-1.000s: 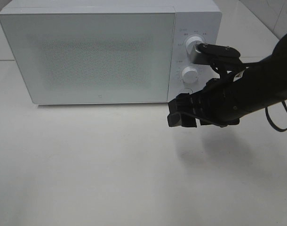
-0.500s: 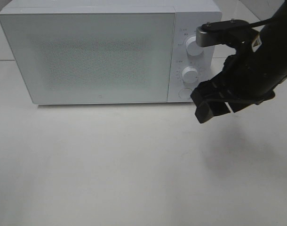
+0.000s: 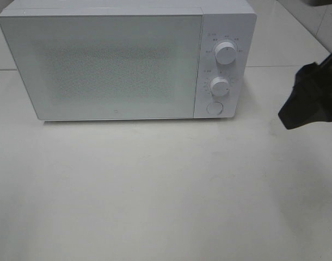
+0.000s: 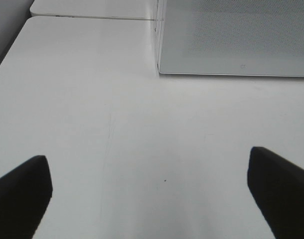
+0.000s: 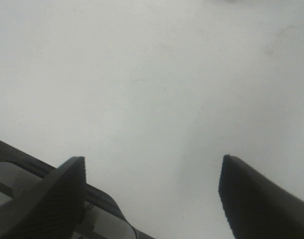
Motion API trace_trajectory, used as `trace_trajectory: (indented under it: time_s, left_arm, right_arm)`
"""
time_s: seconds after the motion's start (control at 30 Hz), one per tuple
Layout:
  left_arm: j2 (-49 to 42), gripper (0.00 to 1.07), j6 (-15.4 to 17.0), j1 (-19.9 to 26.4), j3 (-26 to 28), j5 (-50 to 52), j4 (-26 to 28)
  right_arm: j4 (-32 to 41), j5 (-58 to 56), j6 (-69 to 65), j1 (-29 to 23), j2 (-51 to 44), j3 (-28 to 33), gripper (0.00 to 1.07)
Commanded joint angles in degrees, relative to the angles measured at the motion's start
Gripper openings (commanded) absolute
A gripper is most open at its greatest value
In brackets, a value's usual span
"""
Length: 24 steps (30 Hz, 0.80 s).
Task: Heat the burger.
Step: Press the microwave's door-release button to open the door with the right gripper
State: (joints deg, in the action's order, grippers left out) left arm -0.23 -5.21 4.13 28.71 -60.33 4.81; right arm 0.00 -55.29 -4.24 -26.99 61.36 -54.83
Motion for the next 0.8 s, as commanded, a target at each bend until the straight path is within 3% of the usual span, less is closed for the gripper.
trace_trajectory:
  time_s: [0.03,0.57,0.73,0.8]
  left_arm:
    - [-1.2,1.0,0.2,0.0,-0.2,0.9,0.5]
    - [-1.2,1.0,0.2,0.0,-0.2,0.9,0.5]
    - [-1.2,1.0,0.2,0.0,-0.2,0.9,0.5]
    - [-1.2,1.0,0.2,0.0,-0.2,0.9,0.5]
  right_arm:
    - [0.0,-0.9,1.5,0.2,-8.8,4.2,0.74]
    - [-2.7,-3.2,1.0,0.3,-39.6,17.9,0.74]
    - [-2.7,-6.7,0.9,4.4,-46.0,21.0,0.74]
    - [-2.8,-7.6,0.9,8.5,-49.8,22.3,0.74]
